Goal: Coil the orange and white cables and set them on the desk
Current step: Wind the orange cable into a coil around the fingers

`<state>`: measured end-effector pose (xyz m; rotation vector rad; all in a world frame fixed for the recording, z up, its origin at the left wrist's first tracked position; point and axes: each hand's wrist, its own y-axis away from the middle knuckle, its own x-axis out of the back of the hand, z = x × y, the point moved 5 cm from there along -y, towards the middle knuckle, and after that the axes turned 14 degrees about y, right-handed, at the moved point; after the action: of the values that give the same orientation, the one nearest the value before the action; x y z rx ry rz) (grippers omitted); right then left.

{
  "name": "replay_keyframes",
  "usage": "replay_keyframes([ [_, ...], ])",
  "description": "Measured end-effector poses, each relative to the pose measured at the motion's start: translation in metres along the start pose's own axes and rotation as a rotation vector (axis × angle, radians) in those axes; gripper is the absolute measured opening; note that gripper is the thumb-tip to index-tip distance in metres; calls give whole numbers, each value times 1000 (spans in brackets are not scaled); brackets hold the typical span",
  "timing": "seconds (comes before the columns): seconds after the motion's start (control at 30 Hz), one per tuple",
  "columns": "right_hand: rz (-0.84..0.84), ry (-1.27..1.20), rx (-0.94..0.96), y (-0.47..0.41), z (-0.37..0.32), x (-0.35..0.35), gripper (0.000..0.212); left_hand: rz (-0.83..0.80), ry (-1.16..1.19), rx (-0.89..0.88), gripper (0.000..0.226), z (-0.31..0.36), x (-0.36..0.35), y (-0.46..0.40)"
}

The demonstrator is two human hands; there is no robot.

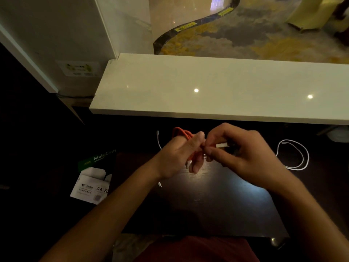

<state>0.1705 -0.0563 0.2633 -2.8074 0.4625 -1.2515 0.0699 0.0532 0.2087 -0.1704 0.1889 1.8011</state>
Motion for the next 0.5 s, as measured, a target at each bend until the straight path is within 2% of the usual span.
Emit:
replay_keyframes([
  [0.13,-57,49,33,-8,2,9,16,-196,137,127,83,-10,-17,4],
  [0.3,-35,-230,-6,-13,13,-2,39,-490,552,244,81,-1,-39,10],
  [0.4,-113,-344,-15,-12,14,-16,40,-552,579,202,80,11,-40,9],
  [0.5,-88,-448,-62,-12,14,-21,44,-502,617,227,85,11,-39,7],
])
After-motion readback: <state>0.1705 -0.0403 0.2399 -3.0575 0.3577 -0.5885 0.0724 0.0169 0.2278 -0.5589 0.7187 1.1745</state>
